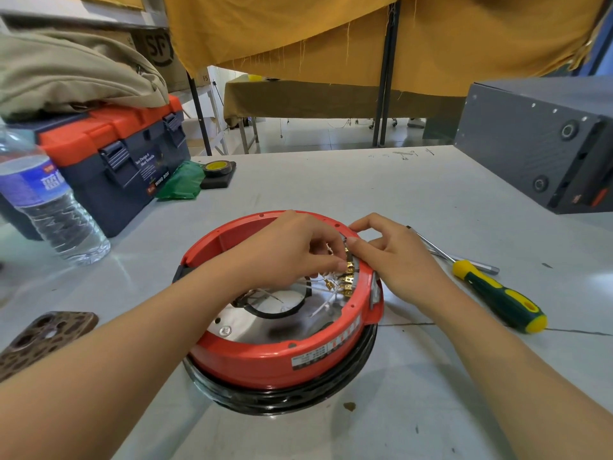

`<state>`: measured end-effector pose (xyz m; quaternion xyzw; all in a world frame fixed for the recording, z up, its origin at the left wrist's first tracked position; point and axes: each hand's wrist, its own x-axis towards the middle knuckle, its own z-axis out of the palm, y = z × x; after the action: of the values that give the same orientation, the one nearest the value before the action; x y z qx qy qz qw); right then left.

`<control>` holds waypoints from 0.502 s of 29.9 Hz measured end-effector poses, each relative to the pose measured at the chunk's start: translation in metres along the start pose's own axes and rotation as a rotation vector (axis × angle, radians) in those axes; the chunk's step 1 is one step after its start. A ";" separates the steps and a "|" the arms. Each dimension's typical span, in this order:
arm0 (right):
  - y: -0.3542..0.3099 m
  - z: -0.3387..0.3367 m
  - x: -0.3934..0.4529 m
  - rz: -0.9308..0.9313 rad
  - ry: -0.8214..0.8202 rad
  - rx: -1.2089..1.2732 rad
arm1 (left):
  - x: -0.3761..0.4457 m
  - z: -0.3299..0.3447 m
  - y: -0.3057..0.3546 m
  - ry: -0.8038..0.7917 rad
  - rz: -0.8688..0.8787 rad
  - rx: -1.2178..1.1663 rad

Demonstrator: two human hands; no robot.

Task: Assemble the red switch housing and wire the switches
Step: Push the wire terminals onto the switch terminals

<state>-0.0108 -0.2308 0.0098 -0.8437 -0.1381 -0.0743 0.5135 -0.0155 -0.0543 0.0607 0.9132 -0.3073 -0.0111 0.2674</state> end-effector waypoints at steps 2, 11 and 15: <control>0.001 -0.001 0.001 0.002 -0.012 0.013 | 0.000 0.001 0.000 0.005 0.012 0.022; 0.001 -0.001 0.003 0.000 -0.020 0.045 | -0.004 0.008 -0.005 0.067 0.071 0.096; 0.000 -0.001 0.004 0.004 -0.020 0.049 | -0.004 0.010 -0.006 0.080 0.091 0.118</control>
<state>-0.0074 -0.2307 0.0111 -0.8318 -0.1436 -0.0614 0.5326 -0.0171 -0.0530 0.0489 0.9121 -0.3377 0.0557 0.2256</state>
